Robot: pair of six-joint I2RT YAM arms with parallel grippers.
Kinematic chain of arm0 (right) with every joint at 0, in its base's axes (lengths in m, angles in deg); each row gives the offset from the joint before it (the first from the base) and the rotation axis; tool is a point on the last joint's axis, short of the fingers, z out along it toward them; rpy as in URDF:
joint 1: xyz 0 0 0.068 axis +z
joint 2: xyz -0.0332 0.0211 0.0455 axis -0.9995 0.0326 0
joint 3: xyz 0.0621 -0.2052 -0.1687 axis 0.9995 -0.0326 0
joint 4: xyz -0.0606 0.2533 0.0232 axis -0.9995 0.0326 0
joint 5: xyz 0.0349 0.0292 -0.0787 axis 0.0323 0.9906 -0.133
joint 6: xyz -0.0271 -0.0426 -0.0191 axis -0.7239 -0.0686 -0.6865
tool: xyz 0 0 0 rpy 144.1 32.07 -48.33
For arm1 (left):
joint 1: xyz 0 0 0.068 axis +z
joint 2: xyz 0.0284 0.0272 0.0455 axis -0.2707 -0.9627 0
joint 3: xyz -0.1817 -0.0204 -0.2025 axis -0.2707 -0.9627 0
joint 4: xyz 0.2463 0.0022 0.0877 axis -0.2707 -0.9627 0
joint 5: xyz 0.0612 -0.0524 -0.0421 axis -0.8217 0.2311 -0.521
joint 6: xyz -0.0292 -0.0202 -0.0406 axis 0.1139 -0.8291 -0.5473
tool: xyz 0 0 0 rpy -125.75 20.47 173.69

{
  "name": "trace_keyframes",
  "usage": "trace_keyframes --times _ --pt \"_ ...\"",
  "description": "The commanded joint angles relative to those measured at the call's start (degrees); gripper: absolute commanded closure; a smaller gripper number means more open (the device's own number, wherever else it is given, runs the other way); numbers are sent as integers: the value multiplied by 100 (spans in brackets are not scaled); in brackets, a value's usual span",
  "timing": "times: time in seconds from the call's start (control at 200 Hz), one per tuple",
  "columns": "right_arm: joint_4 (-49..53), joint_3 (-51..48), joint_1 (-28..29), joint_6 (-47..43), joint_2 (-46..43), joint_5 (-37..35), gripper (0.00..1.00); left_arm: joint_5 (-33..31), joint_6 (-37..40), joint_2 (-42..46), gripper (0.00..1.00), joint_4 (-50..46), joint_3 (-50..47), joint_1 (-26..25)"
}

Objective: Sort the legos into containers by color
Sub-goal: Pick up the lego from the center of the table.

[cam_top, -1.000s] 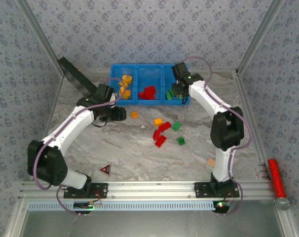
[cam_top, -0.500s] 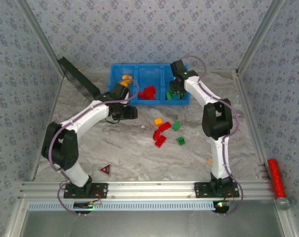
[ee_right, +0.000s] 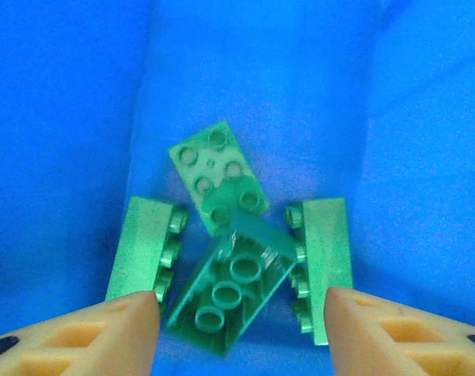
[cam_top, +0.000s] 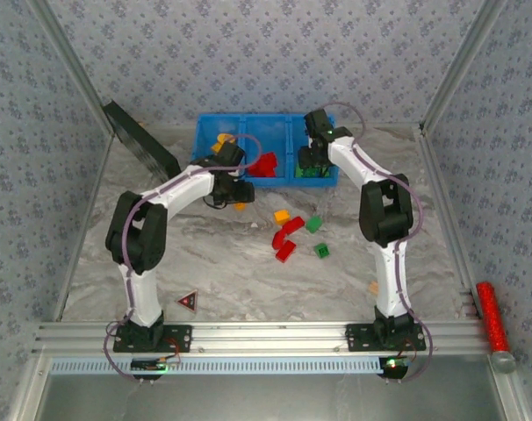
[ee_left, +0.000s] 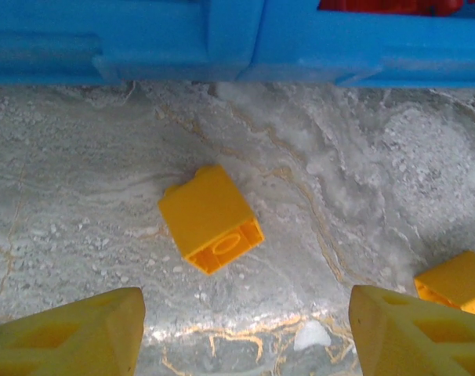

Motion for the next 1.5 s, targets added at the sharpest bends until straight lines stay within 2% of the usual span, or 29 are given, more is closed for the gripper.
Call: trace_keyframes --times 0.0,0.27,0.48,0.58,0.76,0.989,1.114,1.269,1.494 --pt "-171 -198 -2 -141 -559 300 38 -225 -38 -161 30 -213 255 -69" --pt "-449 -1048 86 -327 -1569 533 33 -364 5 -677 30 -260 615 -126" --pt "-290 -1939 107 -49 -2482 681 28 -436 -49 -973 33 -462 726 -140" --pt "-171 -2480 147 243 -2922 789 28 -505 -47 -1009 40 -450 677 -139" --pt "209 -3487 291 730 -3685 1387 27 -569 -21 -1035 54 -325 516 -137" --pt "147 -4798 680 1858 -4365 1832 29 -512 53 -968 69 -176 359 -122" --pt "190 -5096 1089 2371 -4695 1409 28 -565 152 -698 71 -211 137 -112" --pt "-17 -5652 1338 3159 -5071 1266 28 -650 406 -176 73 -438 13 -96" --pt "-464 -6012 1633 4215 -5221 1246 26 -802 900 552 73 -716 472 19"
